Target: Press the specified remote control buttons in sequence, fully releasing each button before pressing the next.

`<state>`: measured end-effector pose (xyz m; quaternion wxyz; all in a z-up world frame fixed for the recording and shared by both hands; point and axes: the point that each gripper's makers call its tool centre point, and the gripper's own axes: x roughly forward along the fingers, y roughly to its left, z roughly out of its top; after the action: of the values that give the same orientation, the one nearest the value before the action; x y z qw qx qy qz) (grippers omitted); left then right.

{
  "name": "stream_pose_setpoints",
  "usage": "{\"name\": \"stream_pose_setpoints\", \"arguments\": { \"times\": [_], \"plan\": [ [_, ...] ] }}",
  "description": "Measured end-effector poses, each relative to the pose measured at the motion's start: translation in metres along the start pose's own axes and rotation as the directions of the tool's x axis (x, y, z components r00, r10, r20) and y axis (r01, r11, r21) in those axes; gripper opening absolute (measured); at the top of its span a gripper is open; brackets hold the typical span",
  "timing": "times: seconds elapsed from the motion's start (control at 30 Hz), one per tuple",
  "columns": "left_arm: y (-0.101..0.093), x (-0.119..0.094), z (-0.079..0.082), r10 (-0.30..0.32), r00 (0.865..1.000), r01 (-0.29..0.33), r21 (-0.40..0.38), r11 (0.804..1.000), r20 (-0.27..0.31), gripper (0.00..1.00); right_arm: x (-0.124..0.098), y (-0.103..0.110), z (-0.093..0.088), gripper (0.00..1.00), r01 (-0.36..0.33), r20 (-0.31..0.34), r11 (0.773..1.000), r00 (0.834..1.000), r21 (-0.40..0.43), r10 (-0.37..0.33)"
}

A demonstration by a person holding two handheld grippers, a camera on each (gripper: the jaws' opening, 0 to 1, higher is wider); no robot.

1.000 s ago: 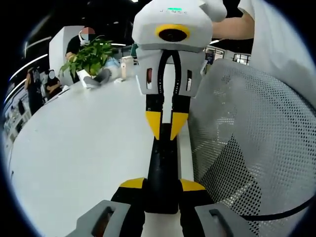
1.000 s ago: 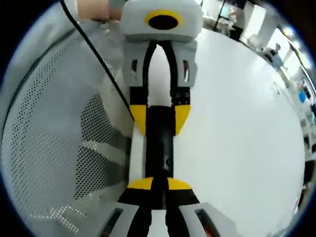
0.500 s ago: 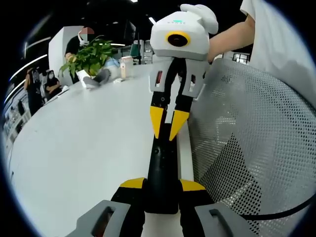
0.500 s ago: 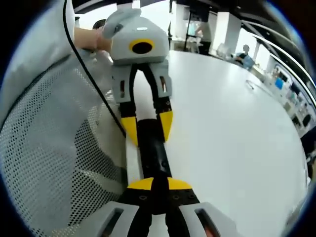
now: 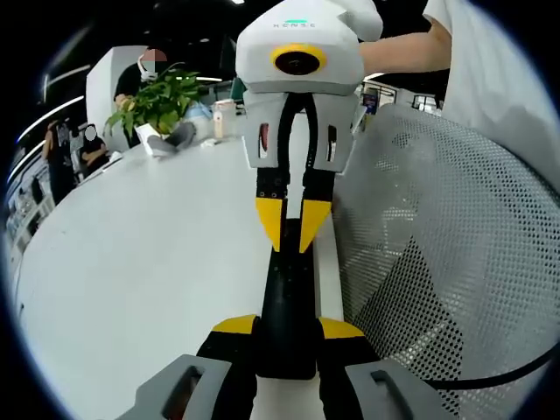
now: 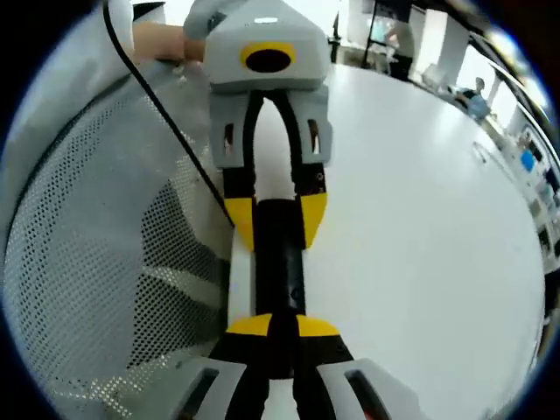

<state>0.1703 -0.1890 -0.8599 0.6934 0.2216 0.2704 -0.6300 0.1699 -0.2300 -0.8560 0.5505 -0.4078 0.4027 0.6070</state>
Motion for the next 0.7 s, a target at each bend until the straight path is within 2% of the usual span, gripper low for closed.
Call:
{"name": "stream_pose_setpoints", "arguments": {
  "times": [0.07, 0.13, 0.17, 0.23, 0.3, 0.4, 0.53, 0.63, 0.67, 0.7],
  "plan": [
    [-0.0001, 0.0, 0.0001, -0.001, 1.0, 0.001, 0.002, 1.0, -0.001, 0.24, 0.0015, 0.0, 0.0002, 0.05, 0.002, -0.035, 0.999, 0.999, -0.035, -0.003],
    [-0.0002, 0.0002, 0.0, -0.001, 1.0, 0.001, 0.003, 1.0, -0.001, 0.24, 0.0016, -0.001, -0.0001, 0.04, -0.009, -0.018, 1.0, 1.0, -0.005, 0.009],
    [-0.0002, 0.0001, 0.0002, -0.001, 1.0, 0.001, 0.003, 1.0, -0.001, 0.24, 0.0013, -0.0001, -0.0002, 0.04, -0.014, 0.003, 0.996, 1.0, 0.082, 0.014],
    [-0.0003, -0.0002, 0.0005, -0.003, 1.0, 0.003, 0.001, 1.0, 0.001, 0.24, -0.0004, -0.002, -0.0018, 0.04, -0.017, 0.033, 0.999, 0.999, 0.051, 0.015],
    [-0.0001, -0.0002, 0.0003, -0.005, 1.0, 0.005, 0.003, 1.0, 0.001, 0.24, -0.001, -0.0008, -0.0015, 0.05, -0.002, 0.077, 0.997, 0.997, 0.076, -0.004],
    [-0.0004, -0.0002, 0.0002, 0.0, 1.0, 0.0, 0.009, 1.0, -0.003, 0.24, -0.0017, 0.001, -0.0003, 0.05, 0.046, 0.132, 0.998, 0.99, 0.047, -0.051],
    [-0.0004, -0.0003, 0.0, 0.001, 1.0, 0.0, 0.009, 1.0, -0.004, 0.24, -0.003, 0.0, 0.0005, 0.05, 0.098, 0.218, 0.99, 0.969, 0.097, -0.117],
    [-0.0006, -0.0004, 0.0002, -0.001, 1.0, 0.001, 0.01, 1.0, -0.003, 0.24, -0.0039, 0.0003, 0.0003, 0.04, 0.127, 0.269, 0.987, 0.951, 0.099, -0.15],
    [-0.0006, -0.0004, 0.0002, -0.001, 1.0, 0.001, 0.01, 1.0, -0.003, 0.24, -0.0045, 0.0001, 0.0009, 0.04, 0.127, 0.294, 0.982, 0.942, 0.143, -0.164],
    [-0.0006, -0.0003, 0.0002, 0.0, 1.0, 0.0, 0.01, 1.0, -0.003, 0.24, -0.0044, 0.0002, 0.001, 0.04, 0.129, 0.309, 0.98, 0.936, 0.15, -0.17]
  ]
}}
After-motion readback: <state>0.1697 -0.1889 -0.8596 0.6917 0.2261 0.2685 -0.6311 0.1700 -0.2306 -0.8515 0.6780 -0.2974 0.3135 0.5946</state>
